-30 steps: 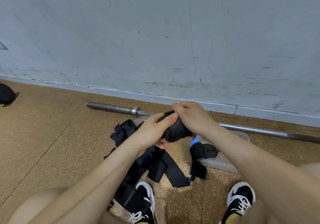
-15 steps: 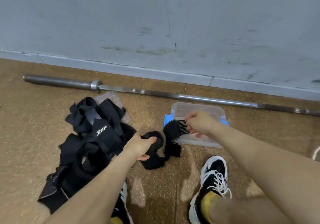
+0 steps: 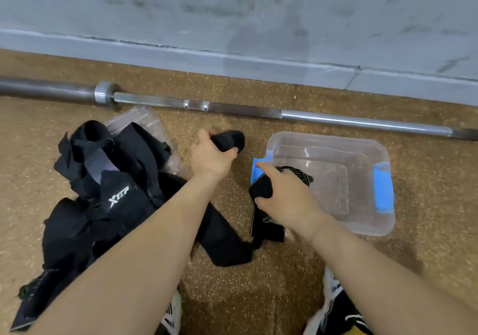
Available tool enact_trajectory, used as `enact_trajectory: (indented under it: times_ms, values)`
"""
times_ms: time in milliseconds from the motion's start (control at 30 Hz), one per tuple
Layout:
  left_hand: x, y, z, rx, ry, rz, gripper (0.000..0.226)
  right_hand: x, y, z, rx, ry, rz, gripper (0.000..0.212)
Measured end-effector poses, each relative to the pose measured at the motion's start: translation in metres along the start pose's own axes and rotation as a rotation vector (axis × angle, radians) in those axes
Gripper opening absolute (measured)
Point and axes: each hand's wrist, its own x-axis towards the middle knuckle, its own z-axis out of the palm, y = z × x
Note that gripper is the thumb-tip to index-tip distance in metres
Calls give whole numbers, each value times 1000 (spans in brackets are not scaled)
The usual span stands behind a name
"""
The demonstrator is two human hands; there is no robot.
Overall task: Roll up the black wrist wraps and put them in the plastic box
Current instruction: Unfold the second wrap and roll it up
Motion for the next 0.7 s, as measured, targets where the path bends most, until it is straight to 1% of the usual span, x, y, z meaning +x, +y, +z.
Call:
enact_trajectory:
  times_ms: [67, 167, 233, 300, 367, 433, 467, 500, 567, 600, 667, 700]
  values:
    - [12, 3, 10, -82, 12, 51, 49, 5, -2, -1, -61, 60, -52, 55]
    - [22, 8, 17, -128, -25, 100, 64, 8, -3, -3, -68, 105, -76, 40]
    - [25, 8, 16, -160, -84, 93, 74, 7, -3, -5, -44, 134, -72, 32]
    - [20, 8, 11, -254, -115, 38, 79, 6, -5, -11, 5, 163, -46, 25]
    - [8, 8, 1, -320, -91, 13, 73, 5, -7, -21, 35, 170, -10, 20]
    - [-13, 7, -8, -321, -85, 52, 58, 5, -11, -34, 56, 134, 12, 14]
    - [-25, 6, -13, -311, -136, 83, 55, 3, -14, -42, 117, 98, 12, 13]
    - [-39, 6, -18, -306, -233, 122, 56, 0, -19, -51, 222, 55, 10, 12]
    - [-66, 8, -26, -307, -484, 201, 60, -11, -31, -68, 506, -26, 6, 12]
    - [-78, 9, -30, -309, -565, 234, 57, -18, -36, -74, 645, -54, 9, 17]
    - [-90, 11, -41, -335, -584, 262, 38, -31, -42, -82, 985, -119, 28, 27]
    - [-93, 11, -49, -348, -590, 255, 27, -39, -44, -84, 1199, -160, 51, 27]
